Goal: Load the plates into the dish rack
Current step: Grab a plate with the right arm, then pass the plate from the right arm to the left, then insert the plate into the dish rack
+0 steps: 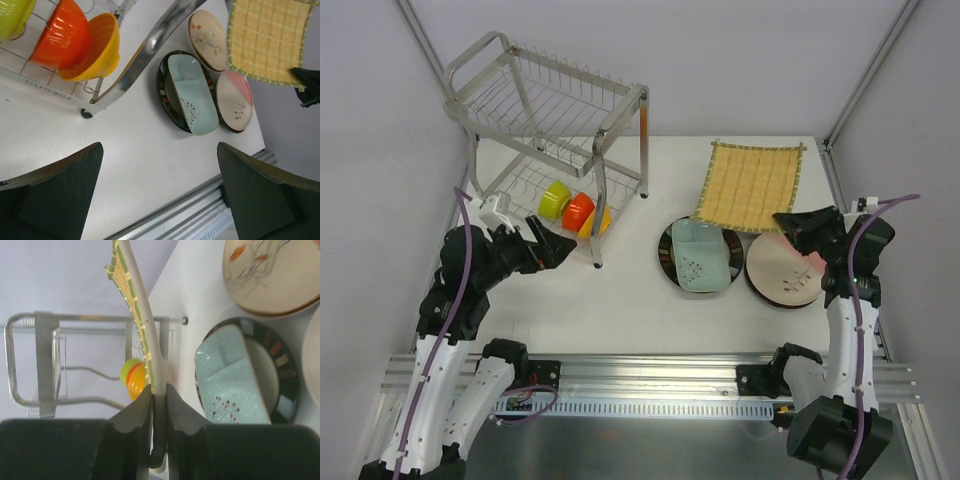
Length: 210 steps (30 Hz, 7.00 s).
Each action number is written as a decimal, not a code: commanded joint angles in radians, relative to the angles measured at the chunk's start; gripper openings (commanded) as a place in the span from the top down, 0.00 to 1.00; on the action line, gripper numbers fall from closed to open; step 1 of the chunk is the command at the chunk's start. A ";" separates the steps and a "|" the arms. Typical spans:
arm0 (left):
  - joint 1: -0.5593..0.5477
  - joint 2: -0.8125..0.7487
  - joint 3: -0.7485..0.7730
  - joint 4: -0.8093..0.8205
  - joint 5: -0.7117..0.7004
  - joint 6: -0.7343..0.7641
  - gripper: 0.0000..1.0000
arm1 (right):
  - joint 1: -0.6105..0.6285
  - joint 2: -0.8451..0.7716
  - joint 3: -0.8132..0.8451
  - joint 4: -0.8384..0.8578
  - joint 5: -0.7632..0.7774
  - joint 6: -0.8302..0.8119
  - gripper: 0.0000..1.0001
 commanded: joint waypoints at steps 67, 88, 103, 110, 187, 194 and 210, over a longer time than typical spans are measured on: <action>-0.720 0.265 -0.234 0.812 -0.362 -0.419 0.67 | 0.423 -0.340 -0.301 0.395 -0.333 0.283 0.99; -0.720 0.127 -0.185 0.774 -0.351 -0.239 1.00 | 0.423 -0.355 -0.203 0.005 -0.287 -0.064 0.23; -0.720 0.082 0.121 0.665 -0.298 0.175 1.00 | 0.423 -0.299 0.064 -0.306 -0.106 -0.406 0.00; -0.717 0.237 0.359 0.630 -0.307 0.304 1.00 | 0.420 -0.248 0.122 -0.316 -0.048 -0.443 0.00; 0.527 1.432 1.504 1.133 0.253 0.175 1.00 | 0.409 0.145 0.251 -0.299 -0.226 -0.705 0.00; 0.529 1.434 1.459 1.133 0.307 0.236 1.00 | 0.409 0.149 0.244 -0.285 -0.232 -0.696 0.00; 0.528 1.449 1.390 1.128 0.391 0.330 1.00 | 0.411 0.154 0.234 -0.256 -0.256 -0.690 0.01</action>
